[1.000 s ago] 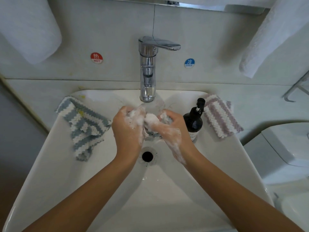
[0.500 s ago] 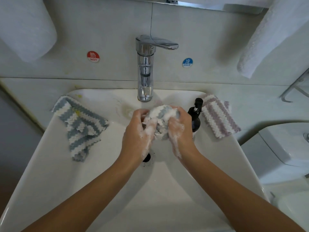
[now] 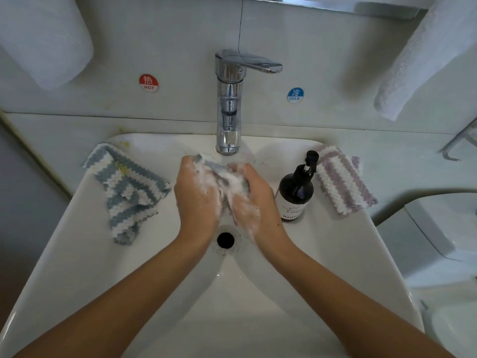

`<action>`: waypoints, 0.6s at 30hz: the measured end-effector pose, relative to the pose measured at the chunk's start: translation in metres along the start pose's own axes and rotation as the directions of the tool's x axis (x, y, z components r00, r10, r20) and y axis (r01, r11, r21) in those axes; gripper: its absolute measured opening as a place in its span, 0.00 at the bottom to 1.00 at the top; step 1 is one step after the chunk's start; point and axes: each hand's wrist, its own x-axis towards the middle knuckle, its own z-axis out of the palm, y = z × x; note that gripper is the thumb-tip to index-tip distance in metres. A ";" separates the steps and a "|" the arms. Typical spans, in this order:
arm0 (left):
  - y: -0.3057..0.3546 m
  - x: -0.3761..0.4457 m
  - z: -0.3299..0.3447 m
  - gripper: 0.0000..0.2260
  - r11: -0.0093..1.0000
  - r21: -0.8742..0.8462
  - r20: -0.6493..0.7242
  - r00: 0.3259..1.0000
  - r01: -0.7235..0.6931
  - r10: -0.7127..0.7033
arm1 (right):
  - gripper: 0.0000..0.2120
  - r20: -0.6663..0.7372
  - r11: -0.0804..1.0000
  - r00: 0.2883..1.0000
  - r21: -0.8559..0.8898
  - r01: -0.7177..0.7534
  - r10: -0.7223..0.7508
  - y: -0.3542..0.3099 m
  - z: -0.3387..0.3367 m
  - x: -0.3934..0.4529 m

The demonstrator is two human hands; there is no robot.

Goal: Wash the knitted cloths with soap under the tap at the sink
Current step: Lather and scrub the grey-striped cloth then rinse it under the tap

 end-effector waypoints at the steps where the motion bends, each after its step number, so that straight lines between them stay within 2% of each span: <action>1: -0.002 0.004 -0.001 0.10 1.000 0.010 -0.018 1.000 -0.008 0.008 | 0.07 -0.004 0.999 1.000 -0.033 -0.007 0.007 -0.002 0.001 0.001; 3: -0.003 0.005 -0.002 0.12 1.000 0.007 -0.017 0.999 -0.030 0.030 | 0.04 0.028 0.999 0.999 0.034 -0.016 0.015 -0.006 0.003 0.001; 6: -0.007 -0.010 0.002 0.09 0.993 0.027 0.062 0.992 -0.115 0.113 | 0.17 -0.094 0.997 0.992 -0.004 0.080 -0.080 -0.011 0.001 -0.002; 8: -0.005 -0.024 0.007 0.12 0.990 -0.053 0.107 0.985 -0.128 0.133 | 0.17 -0.141 0.990 0.982 -0.077 0.115 -0.125 -0.011 -0.006 -0.001; 10: -0.004 -0.037 0.011 0.12 0.984 -0.101 0.147 0.976 -0.148 0.162 | 0.18 -0.167 0.984 0.979 -0.148 0.096 -0.121 -0.001 -0.009 0.006; 11: -0.004 -0.042 0.014 0.11 0.983 -0.115 0.164 0.973 -0.146 0.164 | 0.18 -0.202 0.984 0.978 -0.178 0.015 -0.051 0.007 -0.008 0.013; 12: -0.004 -0.044 0.015 0.10 0.983 -0.132 0.172 0.973 -0.130 0.151 | 0.17 -0.203 0.967 0.978 -0.256 -0.011 -0.042 0.011 -0.008 0.016; 13: -0.003 -0.043 0.015 0.10 0.984 -0.135 0.161 0.977 -0.117 0.138 | 0.15 -0.210 0.966 0.978 -0.257 -0.035 -0.021 0.014 -0.007 0.018; 14: -0.003 -0.039 0.015 0.11 0.986 -0.119 0.131 0.982 -0.119 0.134 | 0.14 -0.141 0.957 0.989 -0.291 -0.004 -0.038 0.012 -0.005 0.011; 16: -0.002 -0.024 0.014 0.16 0.992 -0.085 0.055 0.993 -0.096 0.101 | 0.11 -0.127 0.993 0.991 -0.117 0.027 -0.042 0.004 0.001 -0.010; 18: -0.001 -0.013 0.011 0.18 0.996 -0.056 0.018 0.997 -0.076 0.077 | 0.14 -0.168 0.996 0.982 0.010 0.090 -0.087 -0.006 0.004 -0.025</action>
